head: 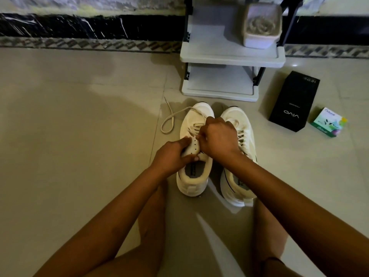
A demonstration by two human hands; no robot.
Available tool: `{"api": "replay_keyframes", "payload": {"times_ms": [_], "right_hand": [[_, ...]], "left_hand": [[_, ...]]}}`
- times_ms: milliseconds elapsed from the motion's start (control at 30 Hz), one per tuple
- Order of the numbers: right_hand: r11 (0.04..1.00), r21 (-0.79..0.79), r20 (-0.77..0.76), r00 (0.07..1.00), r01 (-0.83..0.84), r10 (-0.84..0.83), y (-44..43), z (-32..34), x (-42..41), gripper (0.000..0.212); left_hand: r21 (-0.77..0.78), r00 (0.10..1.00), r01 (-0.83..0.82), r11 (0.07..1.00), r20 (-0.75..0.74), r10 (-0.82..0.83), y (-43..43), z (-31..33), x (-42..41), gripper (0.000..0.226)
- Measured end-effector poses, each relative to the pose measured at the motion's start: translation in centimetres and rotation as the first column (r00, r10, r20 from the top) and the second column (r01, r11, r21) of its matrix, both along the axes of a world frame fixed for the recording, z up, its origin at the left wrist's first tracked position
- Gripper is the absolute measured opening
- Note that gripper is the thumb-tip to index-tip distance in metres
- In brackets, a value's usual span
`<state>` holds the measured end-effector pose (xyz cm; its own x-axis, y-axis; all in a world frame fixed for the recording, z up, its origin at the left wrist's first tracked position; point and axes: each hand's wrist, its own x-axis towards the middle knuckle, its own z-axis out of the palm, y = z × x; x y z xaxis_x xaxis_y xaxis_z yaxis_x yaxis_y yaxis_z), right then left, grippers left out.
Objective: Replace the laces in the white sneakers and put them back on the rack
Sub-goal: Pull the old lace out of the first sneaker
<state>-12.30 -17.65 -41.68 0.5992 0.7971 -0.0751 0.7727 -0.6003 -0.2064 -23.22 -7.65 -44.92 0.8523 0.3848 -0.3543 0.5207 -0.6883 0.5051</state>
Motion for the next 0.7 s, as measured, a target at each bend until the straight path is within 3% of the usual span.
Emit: {"api": "replay_keyframes", "payload": {"times_ms": [67, 133, 167, 200, 233, 267, 333, 400, 600, 700], "right_hand": [[0.975, 0.138, -0.370, 0.923, 0.173, -0.111, 0.3, 0.7, 0.4, 0.021], [0.881, 0.225, -0.756, 0.645, 0.416, -0.112, 0.4, 1.5, 0.6, 0.016], [0.843, 0.231, -0.826, 0.555, 0.485, -0.093, 0.4, 1.8, 0.5, 0.014], [0.842, 0.219, -0.848, 0.523, 0.493, -0.086, 0.3, 1.9, 0.4, 0.014], [0.873, 0.190, -0.836, 0.541, 0.449, -0.096, 0.2, 1.9, 0.4, 0.020], [0.927, 0.136, -0.773, 0.623, 0.351, -0.122, 0.1, 1.5, 0.5, 0.030], [0.992, -0.036, -0.478, 0.870, 0.121, -0.124, -0.3, 0.7, 0.6, 0.044], [0.994, -0.102, -0.233, 0.971, 0.036, -0.059, -0.7, 0.1, 0.4, 0.043], [0.999, -0.039, 0.022, 0.999, -0.034, 0.035, -0.6, -0.3, 0.3, 0.032], [1.000, -0.019, -0.002, 1.000, -0.021, 0.021, -0.4, -0.2, 0.5, 0.029]], "left_hand": [[-0.008, 1.000, 0.002, 1.000, 0.007, -0.002, 0.0, -0.1, -0.1, 0.068], [-0.009, 1.000, -0.003, 1.000, 0.008, 0.003, -0.1, 0.0, -0.1, 0.067], [-0.003, 1.000, -0.003, 1.000, 0.010, 0.003, -0.1, 0.1, -0.1, 0.066], [0.004, 1.000, 0.000, 1.000, 0.013, 0.000, -0.1, 0.1, -0.1, 0.065], [0.008, 1.000, 0.004, 1.000, 0.021, -0.004, -0.2, 0.2, -0.1, 0.063], [0.008, 1.000, 0.009, 1.000, 0.027, -0.009, -0.2, 0.2, -0.1, 0.062], [0.000, 1.000, 0.011, 1.000, 0.025, -0.011, -0.2, 0.1, -0.1, 0.062], [0.001, 1.000, 0.010, 1.000, 0.011, -0.010, -0.1, 0.0, 0.0, 0.065], [0.026, 1.000, 0.016, 1.000, 0.005, -0.017, -0.2, 0.2, -0.1, 0.064], [0.022, 1.000, 0.011, 1.000, 0.008, -0.011, -0.2, 0.0, -0.1, 0.065]]}}
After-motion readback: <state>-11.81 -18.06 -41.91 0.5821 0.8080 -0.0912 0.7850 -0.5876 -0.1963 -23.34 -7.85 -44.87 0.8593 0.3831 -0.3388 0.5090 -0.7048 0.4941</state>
